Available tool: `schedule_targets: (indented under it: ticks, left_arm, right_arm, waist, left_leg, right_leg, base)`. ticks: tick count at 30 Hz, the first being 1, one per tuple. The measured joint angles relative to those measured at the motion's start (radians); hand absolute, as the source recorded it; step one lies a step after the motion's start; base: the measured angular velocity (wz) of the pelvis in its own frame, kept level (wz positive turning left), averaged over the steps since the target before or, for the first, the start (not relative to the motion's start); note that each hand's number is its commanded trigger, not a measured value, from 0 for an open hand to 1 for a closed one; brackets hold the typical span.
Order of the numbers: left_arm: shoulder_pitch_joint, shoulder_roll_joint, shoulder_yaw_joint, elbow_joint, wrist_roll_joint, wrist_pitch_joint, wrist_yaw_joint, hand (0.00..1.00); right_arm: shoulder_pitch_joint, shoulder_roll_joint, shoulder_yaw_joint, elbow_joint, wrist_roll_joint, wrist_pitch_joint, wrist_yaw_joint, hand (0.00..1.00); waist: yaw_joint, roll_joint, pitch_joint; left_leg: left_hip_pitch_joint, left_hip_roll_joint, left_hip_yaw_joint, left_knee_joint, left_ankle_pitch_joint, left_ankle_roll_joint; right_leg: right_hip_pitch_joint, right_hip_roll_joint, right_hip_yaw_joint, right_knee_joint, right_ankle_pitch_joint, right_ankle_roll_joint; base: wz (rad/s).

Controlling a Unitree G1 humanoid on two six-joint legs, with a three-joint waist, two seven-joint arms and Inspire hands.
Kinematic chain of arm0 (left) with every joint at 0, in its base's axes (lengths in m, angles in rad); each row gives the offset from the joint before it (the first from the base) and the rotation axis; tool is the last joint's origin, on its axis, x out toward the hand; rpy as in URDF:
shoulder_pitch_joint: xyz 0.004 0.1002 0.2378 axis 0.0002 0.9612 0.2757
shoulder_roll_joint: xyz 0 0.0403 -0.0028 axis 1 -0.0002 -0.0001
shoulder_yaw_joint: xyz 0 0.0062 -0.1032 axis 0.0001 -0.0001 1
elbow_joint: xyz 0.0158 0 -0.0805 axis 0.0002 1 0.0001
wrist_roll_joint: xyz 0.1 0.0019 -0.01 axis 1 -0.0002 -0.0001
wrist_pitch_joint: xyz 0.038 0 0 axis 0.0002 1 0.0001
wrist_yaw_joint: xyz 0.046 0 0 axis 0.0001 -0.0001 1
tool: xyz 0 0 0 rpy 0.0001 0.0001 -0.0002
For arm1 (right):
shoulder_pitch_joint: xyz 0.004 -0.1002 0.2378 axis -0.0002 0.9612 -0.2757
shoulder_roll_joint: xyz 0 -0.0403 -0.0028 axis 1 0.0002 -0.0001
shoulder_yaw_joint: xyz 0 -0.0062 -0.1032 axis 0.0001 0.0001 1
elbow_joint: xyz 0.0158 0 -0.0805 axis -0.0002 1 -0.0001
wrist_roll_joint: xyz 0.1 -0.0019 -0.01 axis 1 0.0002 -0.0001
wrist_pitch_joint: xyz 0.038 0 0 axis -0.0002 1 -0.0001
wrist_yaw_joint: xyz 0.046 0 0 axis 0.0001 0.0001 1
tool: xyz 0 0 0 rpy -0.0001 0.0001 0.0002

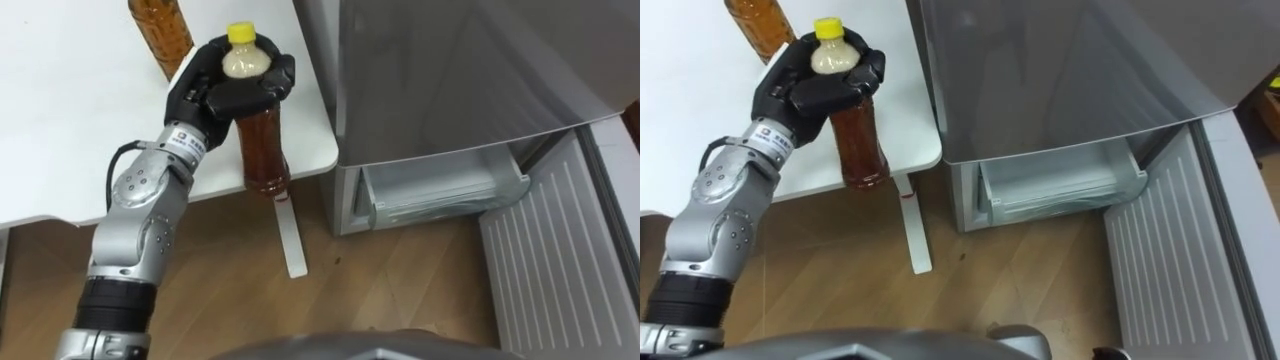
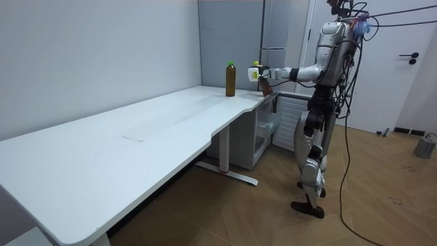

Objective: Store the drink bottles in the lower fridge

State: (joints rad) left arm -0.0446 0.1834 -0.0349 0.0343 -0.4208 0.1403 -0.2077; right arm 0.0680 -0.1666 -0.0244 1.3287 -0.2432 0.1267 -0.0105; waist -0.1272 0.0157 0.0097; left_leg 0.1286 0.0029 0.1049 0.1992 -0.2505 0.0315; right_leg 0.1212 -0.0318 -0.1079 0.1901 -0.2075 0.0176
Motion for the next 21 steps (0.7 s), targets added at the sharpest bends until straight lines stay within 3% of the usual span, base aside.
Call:
schedule_targets:
  ticks: [7, 16, 21]
  left_arm:
    - [0.000, 0.004, 0.000, -0.091, 0.000, 0.014, 0.000, 1.00]
    - [0.043, 0.004, -0.021, -0.117, -0.036, 0.014, -0.001, 1.00]
    - [0.084, 0.004, -0.025, -0.143, -0.125, 0.014, -0.003, 1.00]
  right_arm:
    - [0.001, 0.000, -0.007, 0.004, 0.000, 0.018, 0.013, 0.00]
    - [-0.009, 0.000, -0.007, 0.012, 0.043, 0.015, -0.002, 0.00]
    - [-0.019, 0.000, -0.007, 0.026, 0.055, 0.016, -0.002, 0.00]
  waist:
    - [0.001, -0.013, -0.0115]
    - [0.000, -0.007, -0.0138]
    - [0.000, -0.007, -0.0134]
  left_leg:
    - [-0.001, 0.001, 0.001, 0.001, 0.000, -0.001]
    - [-0.002, 0.000, -0.002, 0.001, 0.000, -0.001]
    - [-0.017, 0.000, -0.010, 0.007, 0.001, -0.002]
  right_leg:
    - [0.000, 0.000, -0.003, 0.002, 0.000, 0.000]
    - [0.007, 0.000, -0.009, -0.001, 0.000, 0.000]
    - [-0.002, -0.002, -0.030, -0.001, 0.001, -0.001]
  base:
    - [0.00]
    - [0.00]
    - [0.09]
